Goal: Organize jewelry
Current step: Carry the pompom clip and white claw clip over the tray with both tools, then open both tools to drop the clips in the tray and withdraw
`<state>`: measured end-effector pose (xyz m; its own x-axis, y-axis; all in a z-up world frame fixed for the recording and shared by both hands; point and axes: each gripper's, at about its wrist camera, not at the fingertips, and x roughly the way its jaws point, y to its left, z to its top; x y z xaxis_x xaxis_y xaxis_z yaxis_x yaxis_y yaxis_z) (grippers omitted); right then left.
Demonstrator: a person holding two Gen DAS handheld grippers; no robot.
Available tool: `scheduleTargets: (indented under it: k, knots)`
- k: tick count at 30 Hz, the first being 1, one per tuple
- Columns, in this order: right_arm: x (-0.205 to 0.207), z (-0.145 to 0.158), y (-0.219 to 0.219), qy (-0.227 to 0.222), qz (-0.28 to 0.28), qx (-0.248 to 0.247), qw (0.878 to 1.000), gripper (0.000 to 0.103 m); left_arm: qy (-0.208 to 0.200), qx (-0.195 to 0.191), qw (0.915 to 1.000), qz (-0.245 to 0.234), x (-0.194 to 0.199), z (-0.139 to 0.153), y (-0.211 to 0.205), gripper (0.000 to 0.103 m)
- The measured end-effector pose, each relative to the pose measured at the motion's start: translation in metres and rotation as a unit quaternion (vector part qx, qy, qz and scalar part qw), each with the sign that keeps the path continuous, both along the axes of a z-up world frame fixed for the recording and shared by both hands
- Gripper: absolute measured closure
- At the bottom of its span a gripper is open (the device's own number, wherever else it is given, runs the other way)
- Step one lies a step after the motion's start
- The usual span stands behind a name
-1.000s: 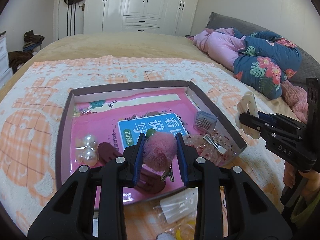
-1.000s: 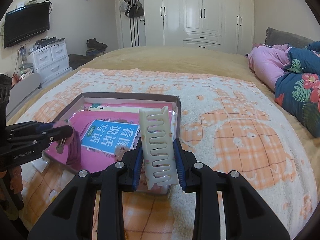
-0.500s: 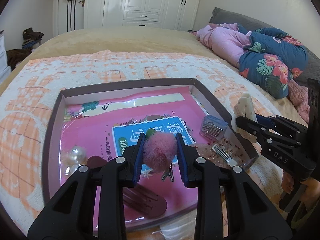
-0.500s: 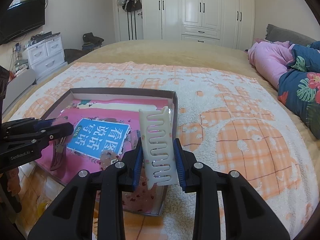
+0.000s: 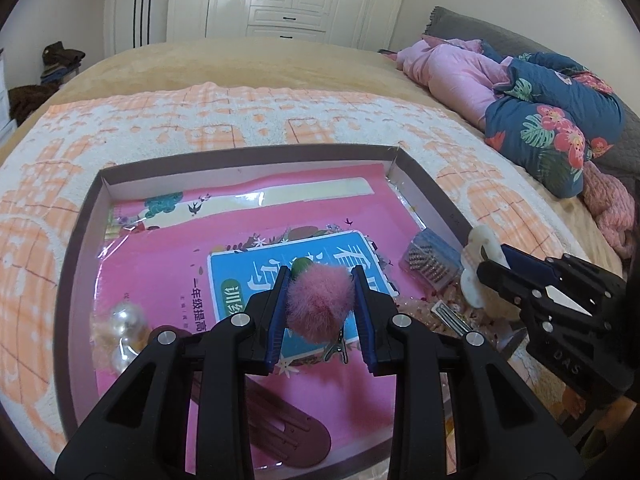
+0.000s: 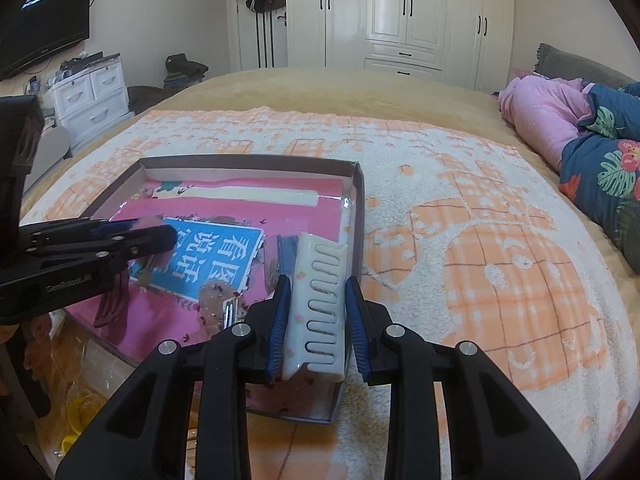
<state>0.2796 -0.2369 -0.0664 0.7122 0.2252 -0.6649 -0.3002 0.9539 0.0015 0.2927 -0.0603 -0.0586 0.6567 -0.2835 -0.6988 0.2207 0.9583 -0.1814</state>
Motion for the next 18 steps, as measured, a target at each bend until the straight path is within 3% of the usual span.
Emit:
scheduleTargets:
  k: [12,18]
  knots:
    - [-0.006,0.0,-0.001,0.008,0.001,0.021,1.0,0.075,0.019,-0.001,0.9998,-0.002,0.004,-0.01,-0.002,0.08]
    - [-0.012,0.007,-0.005,-0.007,-0.003,0.029,1.0,0.063,0.014,0.004,0.9999,-0.004,0.0,-0.009,-0.004,0.078]
